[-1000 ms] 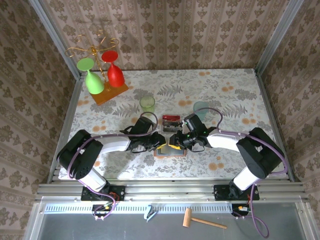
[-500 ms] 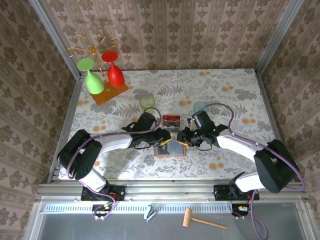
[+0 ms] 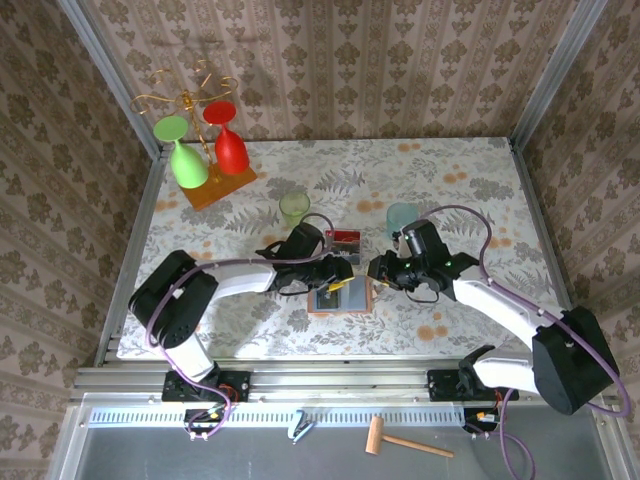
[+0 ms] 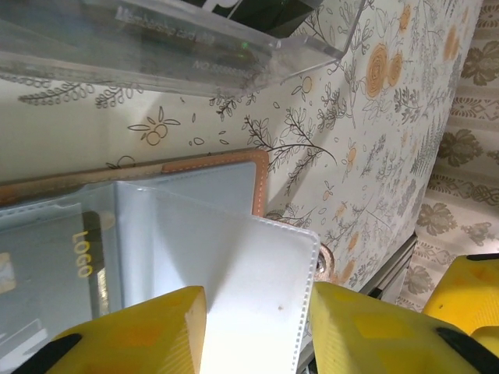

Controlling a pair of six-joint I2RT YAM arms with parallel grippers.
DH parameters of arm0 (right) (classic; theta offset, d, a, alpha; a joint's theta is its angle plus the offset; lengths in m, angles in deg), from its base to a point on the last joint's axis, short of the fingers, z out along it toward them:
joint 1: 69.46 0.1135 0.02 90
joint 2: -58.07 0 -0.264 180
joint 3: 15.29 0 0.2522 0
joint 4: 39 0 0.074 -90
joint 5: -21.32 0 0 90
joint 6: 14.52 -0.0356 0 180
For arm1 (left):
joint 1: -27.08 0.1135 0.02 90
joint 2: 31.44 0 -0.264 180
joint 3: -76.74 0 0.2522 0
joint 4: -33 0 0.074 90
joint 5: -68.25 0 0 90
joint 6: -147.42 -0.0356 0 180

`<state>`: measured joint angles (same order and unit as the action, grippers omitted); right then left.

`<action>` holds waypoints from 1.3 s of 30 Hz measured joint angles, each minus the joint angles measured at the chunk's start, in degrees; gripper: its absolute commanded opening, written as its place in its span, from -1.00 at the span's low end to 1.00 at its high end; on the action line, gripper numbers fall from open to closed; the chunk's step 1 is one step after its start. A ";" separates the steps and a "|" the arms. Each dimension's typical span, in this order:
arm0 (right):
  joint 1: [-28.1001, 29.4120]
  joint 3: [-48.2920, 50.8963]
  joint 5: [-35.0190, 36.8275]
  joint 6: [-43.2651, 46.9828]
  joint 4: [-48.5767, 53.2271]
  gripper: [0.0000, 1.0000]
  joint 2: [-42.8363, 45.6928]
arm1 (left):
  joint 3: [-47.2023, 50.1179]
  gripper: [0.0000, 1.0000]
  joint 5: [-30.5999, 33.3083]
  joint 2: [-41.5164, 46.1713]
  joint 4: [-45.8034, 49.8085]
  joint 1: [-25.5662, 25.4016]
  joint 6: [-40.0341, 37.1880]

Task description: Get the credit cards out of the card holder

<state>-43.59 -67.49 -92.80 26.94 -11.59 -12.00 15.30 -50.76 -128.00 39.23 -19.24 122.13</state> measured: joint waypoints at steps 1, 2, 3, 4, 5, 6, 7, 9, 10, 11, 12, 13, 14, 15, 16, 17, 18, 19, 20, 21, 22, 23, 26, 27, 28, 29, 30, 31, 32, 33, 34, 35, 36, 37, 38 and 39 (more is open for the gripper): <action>-0.24 0.20 0.00 0.20 0.31 -0.48 0.33 | -0.48 -0.16 -0.11 -0.59 0.00 -0.17 0.00; -0.42 0.37 0.00 0.28 0.48 -0.47 0.63 | -0.81 -0.15 -0.22 -1.05 -0.02 -0.26 0.02; -0.61 0.48 0.00 0.42 0.76 -0.47 0.94 | -1.22 -0.14 -0.35 -1.60 -0.02 -0.44 0.02; -0.79 0.66 0.00 0.44 0.92 -0.47 1.25 | -1.55 -0.14 -0.42 -2.10 -0.04 -0.55 0.02; -0.90 0.74 0.00 0.46 1.09 -0.47 1.51 | -1.73 -0.13 -0.50 -2.43 -0.20 -0.61 0.02; -1.03 0.83 0.00 0.48 1.29 -0.47 1.75 | -1.88 -0.12 -0.68 -2.80 -0.24 -0.81 0.02; -1.16 0.96 0.00 0.50 1.38 -0.47 1.95 | -1.97 -0.12 -0.79 -3.08 -0.28 -0.87 0.02; -1.29 1.33 0.00 0.61 1.46 -0.47 2.25 | -2.12 -0.12 -0.90 -3.58 -0.31 -0.96 0.02; -1.38 1.44 0.00 0.61 1.57 -0.46 2.29 | -2.19 -0.11 -0.98 -3.85 -0.42 -1.03 0.04; -1.40 1.51 0.00 0.63 1.68 -0.46 2.29 | -2.21 -0.11 -1.05 -4.04 -0.46 -1.09 0.04; -1.40 1.55 0.00 0.63 1.75 -0.46 2.29 | -2.23 -0.11 -1.05 -4.15 -0.48 -1.18 0.04; -1.46 1.57 0.00 0.63 1.79 -0.46 2.29 | -2.23 -0.11 -1.07 -4.22 -0.50 -1.22 0.04; -1.46 1.57 0.00 0.63 1.79 -0.46 2.29 | -2.23 -0.10 -1.07 -4.24 -0.52 -1.25 0.04; -1.51 1.57 0.00 0.63 1.79 -0.46 2.29 | -2.23 -0.10 -1.09 -4.24 -0.57 -1.27 0.04; -1.51 1.57 0.00 0.63 1.79 -0.46 2.29 | -2.23 -0.10 -1.16 -4.24 -0.68 -1.29 0.04; -1.51 1.57 0.00 0.61 1.79 -0.46 2.29 | -2.23 -0.10 -1.20 -4.24 -0.68 -1.27 0.04; -1.51 1.57 -0.02 0.61 1.79 -0.46 2.29 | -2.23 -0.10 -1.22 -4.24 -0.68 -1.29 0.04; -1.51 1.57 -0.02 0.61 1.79 -0.46 2.29 | -2.23 -0.10 -1.22 -4.24 -0.70 -1.27 0.04; -1.51 1.57 -0.02 0.61 1.79 -0.46 2.29 | -2.23 -0.09 -1.22 -4.24 -0.70 -1.27 0.04; -1.51 1.60 -0.02 0.61 1.77 -0.46 2.29 | -2.23 -0.10 -1.22 -4.24 -0.74 -1.27 0.07; -1.51 1.62 -0.04 0.61 1.77 -0.46 2.29 | -2.23 -0.10 -1.22 -4.24 -0.74 -1.27 0.07; -1.51 1.66 -0.04 0.59 1.75 -0.46 2.29 | -2.23 -0.10 -1.22 -4.24 -0.76 -1.27 0.07; -1.51 1.90 -0.11 0.57 1.55 -0.46 2.27 | -2.23 -0.10 -1.22 -4.24 -0.92 -1.27 0.07; -1.51 1.97 -0.22 0.52 1.53 -0.47 2.19 | -2.23 -0.10 -1.22 -4.24 -1.01 -1.27 0.04; -1.51 2.01 -0.28 0.42 1.38 -0.47 2.05 | -2.23 -0.10 -1.22 -4.24 -1.09 -1.27 0.07; -1.51 2.08 -0.33 0.39 1.14 -0.47 1.95 | -2.23 -0.10 -1.22 -4.22 -1.11 -1.27 0.07; -1.51 2.10 -0.35 0.37 1.05 -0.47 1.73 | -2.23 -0.10 -1.22 -4.22 -1.14 -1.27 0.04; -1.51 2.10 -0.48 0.35 0.79 -0.48 1.46 | -2.21 -0.10 -1.22 -4.22 -1.14 -1.27 0.07; -1.51 2.10 -0.52 0.35 0.59 -0.48 1.27 | -2.21 -0.10 -1.22 -4.22 -1.14 -1.27 0.07; -1.51 2.10 -0.70 0.20 0.28 -0.48 1.03 | -2.19 -0.10 -1.22 -4.20 -1.16 -1.27 0.07; -1.51 2.10 -0.74 0.17 0.02 -0.48 0.81 | -2.12 -0.10 -1.22 -4.11 -1.16 -1.25 0.07; -1.51 2.10 -0.81 0.11 -0.20 -0.49 0.66 | -2.03 -0.10 -1.22 -3.96 -1.18 -1.22 0.07; -1.51 2.10 -0.94 -0.02 -0.39 -0.49 0.50 | -1.79 -0.10 -1.22 -3.65 -1.22 -1.20 0.07; -1.51 2.10 -1.11 -0.11 -0.59 -0.49 0.33 | -1.62 -0.10 -1.22 -3.34 -1.20 -1.16 0.07; -1.51 2.10 -1.25 -0.26 -0.87 -0.50 0.07 | -1.36 -0.10 -1.22 -2.86 -1.25 -1.14 0.07; -1.49 2.10 -1.40 -0.52 -1.18 -0.51 -0.28 | -1.09 -0.10 -1.22 -2.29 -1.31 -0.90 0.04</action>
<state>-45.07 -65.39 -94.20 26.42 -12.77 -12.28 14.20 -51.99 -130.29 37.92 -20.14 122.17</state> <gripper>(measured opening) 0.252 0.452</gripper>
